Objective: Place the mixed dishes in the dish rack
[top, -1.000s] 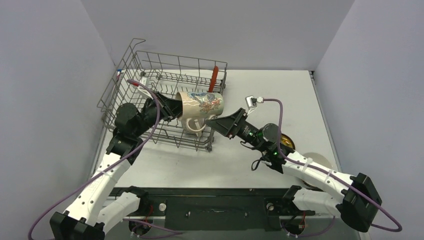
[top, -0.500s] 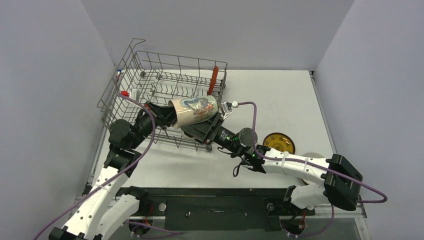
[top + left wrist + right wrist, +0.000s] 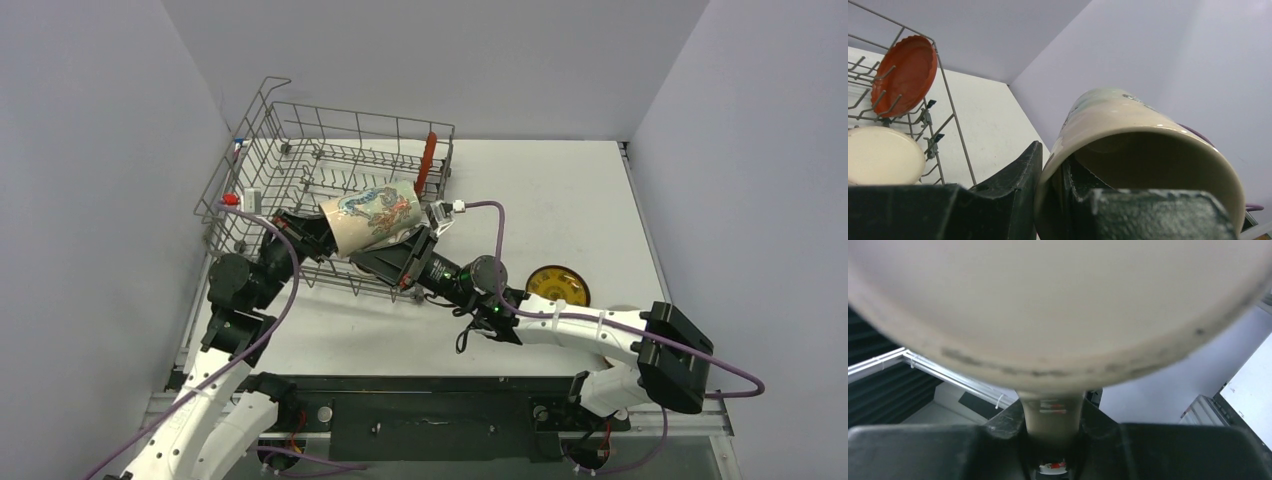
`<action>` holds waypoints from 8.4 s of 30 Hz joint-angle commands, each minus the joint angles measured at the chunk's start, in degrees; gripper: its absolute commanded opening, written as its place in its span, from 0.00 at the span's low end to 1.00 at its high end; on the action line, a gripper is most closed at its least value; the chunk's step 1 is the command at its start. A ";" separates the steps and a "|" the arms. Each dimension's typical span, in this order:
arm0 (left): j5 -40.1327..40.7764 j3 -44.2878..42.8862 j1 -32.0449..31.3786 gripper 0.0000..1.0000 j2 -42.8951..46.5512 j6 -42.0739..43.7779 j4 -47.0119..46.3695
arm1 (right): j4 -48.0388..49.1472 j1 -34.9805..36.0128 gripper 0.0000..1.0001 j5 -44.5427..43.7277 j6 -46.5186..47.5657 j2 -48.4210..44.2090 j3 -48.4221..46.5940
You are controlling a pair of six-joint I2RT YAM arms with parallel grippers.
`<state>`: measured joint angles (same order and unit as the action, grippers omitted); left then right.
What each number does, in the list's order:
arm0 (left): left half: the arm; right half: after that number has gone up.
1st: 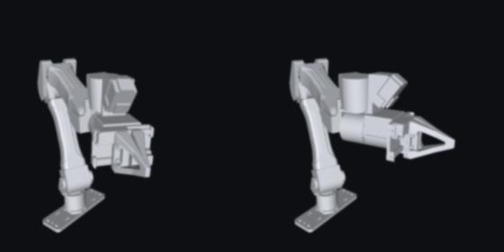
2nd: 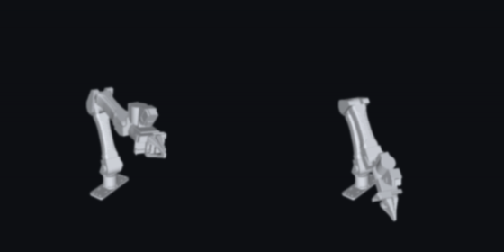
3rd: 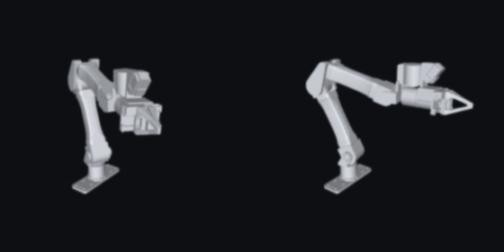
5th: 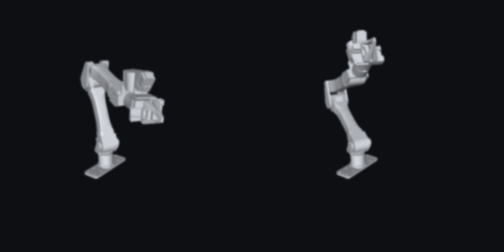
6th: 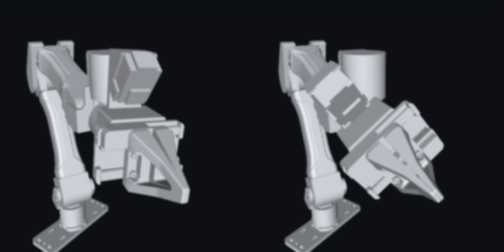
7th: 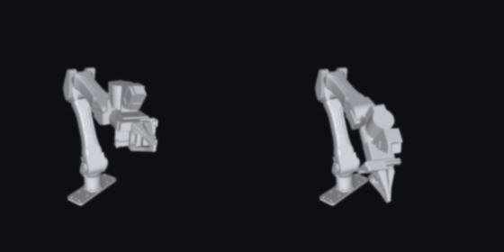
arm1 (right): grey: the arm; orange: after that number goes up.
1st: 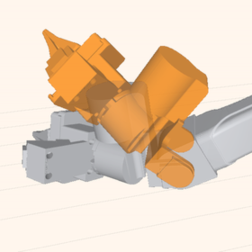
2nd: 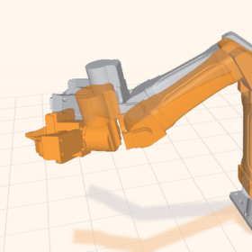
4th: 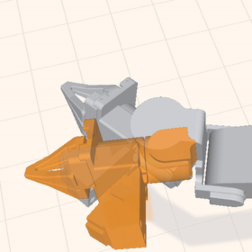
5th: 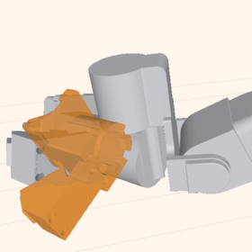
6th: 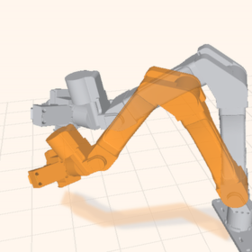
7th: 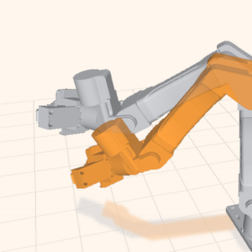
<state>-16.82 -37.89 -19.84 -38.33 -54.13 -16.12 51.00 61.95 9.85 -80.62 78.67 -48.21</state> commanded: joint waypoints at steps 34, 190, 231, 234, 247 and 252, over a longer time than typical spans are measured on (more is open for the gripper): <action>28.63 -18.28 -1.70 0.96 7.35 31.86 45.46 | -32.60 -7.15 0.00 -7.49 26.05 6.53 -20.75; 22.26 -39.98 7.97 0.98 -53.56 21.47 47.98 | -33.85 -0.84 0.00 -17.71 68.30 32.26 -27.23; 35.06 -39.27 0.61 0.00 -32.96 36.41 41.54 | -42.25 -12.93 0.75 -20.09 68.04 -10.40 -2.98; 36.52 -36.13 0.19 0.00 -31.73 37.90 38.30 | -39.79 -13.34 0.75 -20.65 68.22 -11.98 0.56; 36.08 -16.39 -0.46 0.00 -25.93 41.18 17.48 | -29.11 -17.76 0.74 -16.97 65.96 -16.82 10.44; 35.98 -10.70 -0.42 0.00 -23.87 37.93 14.40 | -28.78 -18.73 0.74 -15.99 65.39 -16.27 10.49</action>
<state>18.26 -49.36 -20.16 -67.02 -14.00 11.99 17.19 43.83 -8.16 -14.02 63.22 -37.80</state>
